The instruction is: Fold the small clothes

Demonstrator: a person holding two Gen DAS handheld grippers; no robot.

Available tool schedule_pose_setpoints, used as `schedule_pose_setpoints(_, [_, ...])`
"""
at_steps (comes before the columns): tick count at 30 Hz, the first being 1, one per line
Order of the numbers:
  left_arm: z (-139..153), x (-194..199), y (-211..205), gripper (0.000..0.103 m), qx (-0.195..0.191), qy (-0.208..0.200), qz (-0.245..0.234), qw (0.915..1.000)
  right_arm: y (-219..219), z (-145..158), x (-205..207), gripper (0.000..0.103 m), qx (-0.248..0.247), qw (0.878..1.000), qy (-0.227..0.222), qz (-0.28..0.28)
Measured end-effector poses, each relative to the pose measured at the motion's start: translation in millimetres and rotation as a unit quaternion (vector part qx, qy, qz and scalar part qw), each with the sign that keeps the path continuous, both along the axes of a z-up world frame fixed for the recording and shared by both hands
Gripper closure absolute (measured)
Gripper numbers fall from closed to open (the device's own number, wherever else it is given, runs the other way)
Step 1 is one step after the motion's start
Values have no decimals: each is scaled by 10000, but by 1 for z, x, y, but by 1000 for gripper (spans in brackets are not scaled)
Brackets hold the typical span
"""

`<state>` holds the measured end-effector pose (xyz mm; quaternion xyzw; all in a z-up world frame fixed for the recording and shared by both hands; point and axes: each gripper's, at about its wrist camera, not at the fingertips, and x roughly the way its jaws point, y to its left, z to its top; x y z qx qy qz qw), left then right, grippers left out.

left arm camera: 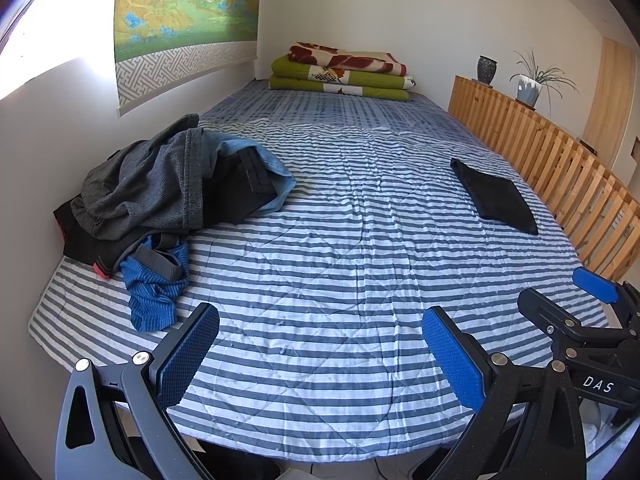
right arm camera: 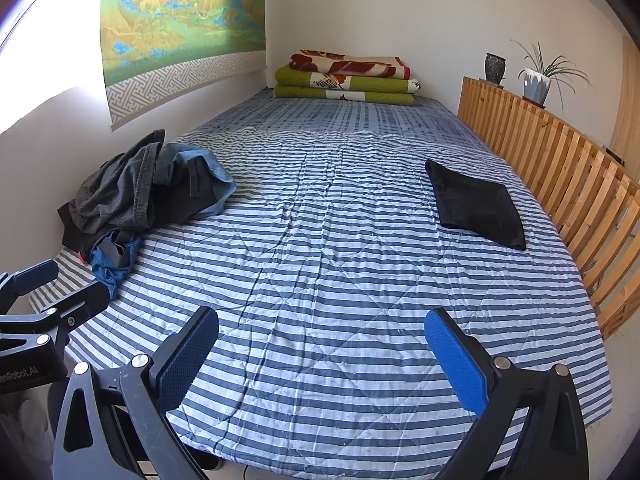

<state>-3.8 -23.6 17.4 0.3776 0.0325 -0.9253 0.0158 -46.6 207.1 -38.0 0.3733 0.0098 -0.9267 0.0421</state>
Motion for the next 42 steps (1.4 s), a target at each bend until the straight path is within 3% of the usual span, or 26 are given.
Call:
schedule_pose_setpoints(8, [-11, 1, -32, 1, 60, -110, 364, 9993, -15, -5, -9, 2, -113, 9993, 34, 362])
schedule_pose_setpoints(13, [-23, 0, -74, 1, 133, -184, 840, 9962, -38, -14, -27, 2, -198, 9970, -42, 748])
schedule_pose_setpoints(18, [-36, 3, -125, 1, 216, -250, 1348, 9903, -73, -26, -51, 9, -305, 9921, -236, 1198])
schedule_pose_setpoints(29, [-70, 6, -221, 2, 419, -442, 2183, 9740, -169, -58, -111, 18, -322, 9766, -691, 2014])
schedule_pose_setpoints(42, [-111, -16, -274, 6, 356, -701, 2599, 9624, -304, -108, -164, 26, -278, 9495, -1237, 2869])
